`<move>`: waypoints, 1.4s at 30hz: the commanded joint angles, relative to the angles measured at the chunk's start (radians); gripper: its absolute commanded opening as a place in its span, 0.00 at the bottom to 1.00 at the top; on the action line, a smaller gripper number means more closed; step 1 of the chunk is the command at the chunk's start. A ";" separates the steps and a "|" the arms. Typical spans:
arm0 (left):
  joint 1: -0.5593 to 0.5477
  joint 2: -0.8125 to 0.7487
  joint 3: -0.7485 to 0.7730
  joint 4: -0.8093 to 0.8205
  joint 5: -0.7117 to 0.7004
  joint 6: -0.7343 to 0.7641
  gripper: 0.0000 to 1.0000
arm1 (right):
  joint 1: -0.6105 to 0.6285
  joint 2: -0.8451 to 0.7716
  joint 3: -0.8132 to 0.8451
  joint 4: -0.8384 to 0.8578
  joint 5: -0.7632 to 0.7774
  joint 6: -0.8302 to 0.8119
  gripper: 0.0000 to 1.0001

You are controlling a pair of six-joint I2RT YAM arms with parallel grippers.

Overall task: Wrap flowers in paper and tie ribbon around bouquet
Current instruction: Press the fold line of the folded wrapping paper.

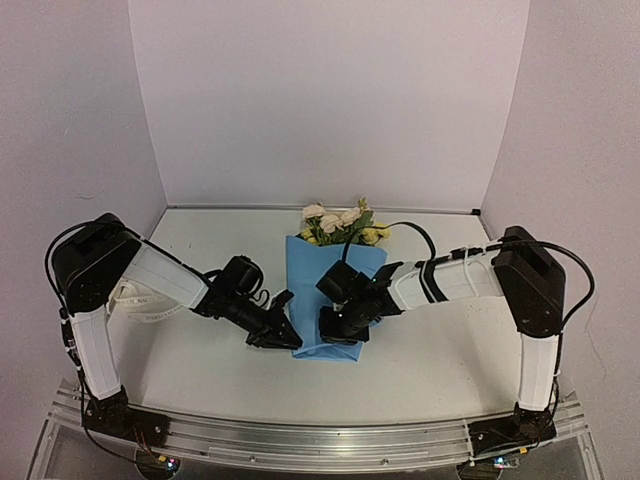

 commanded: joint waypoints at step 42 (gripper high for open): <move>-0.009 -0.048 0.014 0.076 0.030 -0.062 0.11 | 0.065 0.122 0.115 -0.068 -0.037 0.021 0.07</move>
